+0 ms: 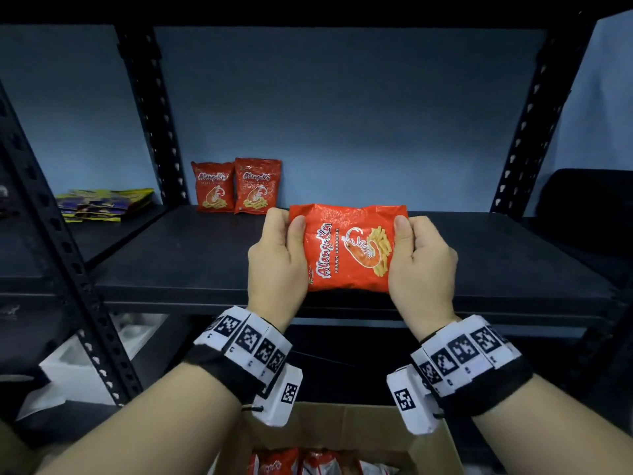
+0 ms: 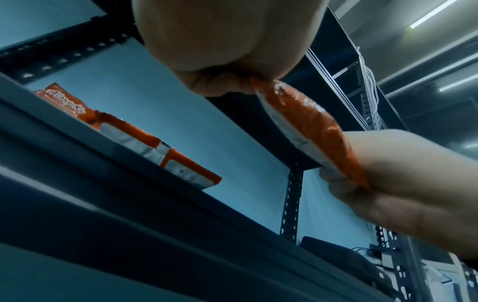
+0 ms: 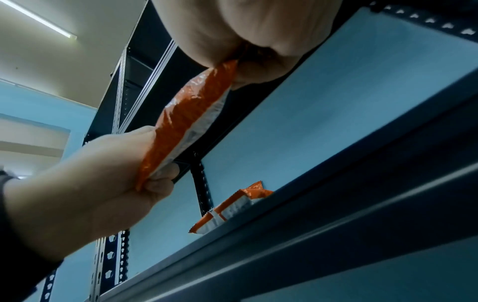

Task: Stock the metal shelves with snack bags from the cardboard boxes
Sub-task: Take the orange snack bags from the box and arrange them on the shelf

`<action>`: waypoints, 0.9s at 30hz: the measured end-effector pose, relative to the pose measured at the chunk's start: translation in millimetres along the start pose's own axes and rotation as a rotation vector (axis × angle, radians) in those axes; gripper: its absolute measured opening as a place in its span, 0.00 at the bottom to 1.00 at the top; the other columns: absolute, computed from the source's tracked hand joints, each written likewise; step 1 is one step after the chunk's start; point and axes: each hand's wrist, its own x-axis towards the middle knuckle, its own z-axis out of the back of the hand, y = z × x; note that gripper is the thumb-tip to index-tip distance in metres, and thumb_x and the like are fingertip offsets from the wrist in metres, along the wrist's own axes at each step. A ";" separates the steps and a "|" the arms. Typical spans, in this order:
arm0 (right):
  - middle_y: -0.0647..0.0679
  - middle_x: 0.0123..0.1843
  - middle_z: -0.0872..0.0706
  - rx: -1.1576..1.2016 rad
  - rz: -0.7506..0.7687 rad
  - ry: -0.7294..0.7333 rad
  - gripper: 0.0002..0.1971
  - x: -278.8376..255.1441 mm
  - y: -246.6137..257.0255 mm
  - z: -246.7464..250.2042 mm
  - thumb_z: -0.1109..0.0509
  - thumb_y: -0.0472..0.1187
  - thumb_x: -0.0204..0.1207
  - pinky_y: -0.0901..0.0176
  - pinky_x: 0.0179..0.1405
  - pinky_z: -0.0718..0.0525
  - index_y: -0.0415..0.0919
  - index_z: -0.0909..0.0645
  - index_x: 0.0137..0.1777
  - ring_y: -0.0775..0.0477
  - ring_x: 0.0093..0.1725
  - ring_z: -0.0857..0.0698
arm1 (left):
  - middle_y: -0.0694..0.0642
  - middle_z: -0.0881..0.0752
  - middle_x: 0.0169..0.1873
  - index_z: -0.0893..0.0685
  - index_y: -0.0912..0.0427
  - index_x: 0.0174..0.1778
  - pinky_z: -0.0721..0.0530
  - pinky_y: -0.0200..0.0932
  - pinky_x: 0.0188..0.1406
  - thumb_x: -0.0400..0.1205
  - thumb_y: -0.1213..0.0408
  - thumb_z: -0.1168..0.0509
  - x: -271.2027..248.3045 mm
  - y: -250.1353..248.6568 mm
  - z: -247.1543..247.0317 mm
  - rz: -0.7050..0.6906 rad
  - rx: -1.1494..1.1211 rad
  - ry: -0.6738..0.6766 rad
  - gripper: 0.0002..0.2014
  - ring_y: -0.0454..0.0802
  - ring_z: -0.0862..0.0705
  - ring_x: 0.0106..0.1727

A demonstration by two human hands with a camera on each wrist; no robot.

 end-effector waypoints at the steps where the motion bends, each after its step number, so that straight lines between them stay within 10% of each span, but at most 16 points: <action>1: 0.50 0.26 0.28 0.003 0.018 -0.010 0.21 -0.6 0.6 0.0 0.40 0.46 0.92 0.61 0.25 0.32 0.37 0.28 0.37 0.52 0.27 0.29 | 0.51 0.15 0.31 0.26 0.49 0.45 0.22 0.33 0.23 0.92 0.56 0.41 -0.4 -1.0 2.6 -0.024 -0.010 -0.005 0.09 0.43 0.14 0.31; 7: 0.42 0.25 0.25 0.021 0.134 -0.038 0.19 0.3 4.5 3.9 0.41 0.43 0.93 0.54 0.21 0.30 0.38 0.30 0.38 0.42 0.26 0.25 | 0.41 0.16 0.28 0.26 0.53 0.45 0.24 0.28 0.26 0.92 0.58 0.41 2.9 -4.1 10.3 -0.081 -0.037 -0.024 0.10 0.35 0.16 0.30; 12: 0.40 0.26 0.24 0.048 0.159 -0.033 0.20 4.3 6.3 5.5 0.41 0.44 0.93 0.46 0.24 0.28 0.37 0.29 0.38 0.42 0.24 0.24 | 0.46 0.17 0.34 0.24 0.49 0.44 0.15 0.55 0.40 0.92 0.52 0.41 13.9 -0.7 12.4 -0.018 -0.103 -0.001 0.12 0.44 0.16 0.37; 19: 0.37 0.31 0.22 0.075 -0.009 0.001 0.23 3.2 2.6 2.6 0.42 0.46 0.93 0.52 0.27 0.26 0.35 0.30 0.36 0.42 0.32 0.23 | 0.50 0.15 0.35 0.23 0.49 0.43 0.12 0.63 0.42 0.91 0.49 0.40 14.3 2.1 11.4 -0.005 -0.102 0.006 0.13 0.51 0.14 0.39; 27: 0.51 0.37 0.15 0.085 -0.073 0.114 0.16 28.8 5.7 14.1 0.31 0.55 0.86 0.56 0.41 0.19 0.43 0.21 0.45 0.57 0.35 0.19 | 0.46 0.19 0.31 0.21 0.51 0.41 0.20 0.51 0.36 0.91 0.54 0.37 27.1 -0.5 20.5 -0.025 -0.155 0.089 0.12 0.43 0.21 0.34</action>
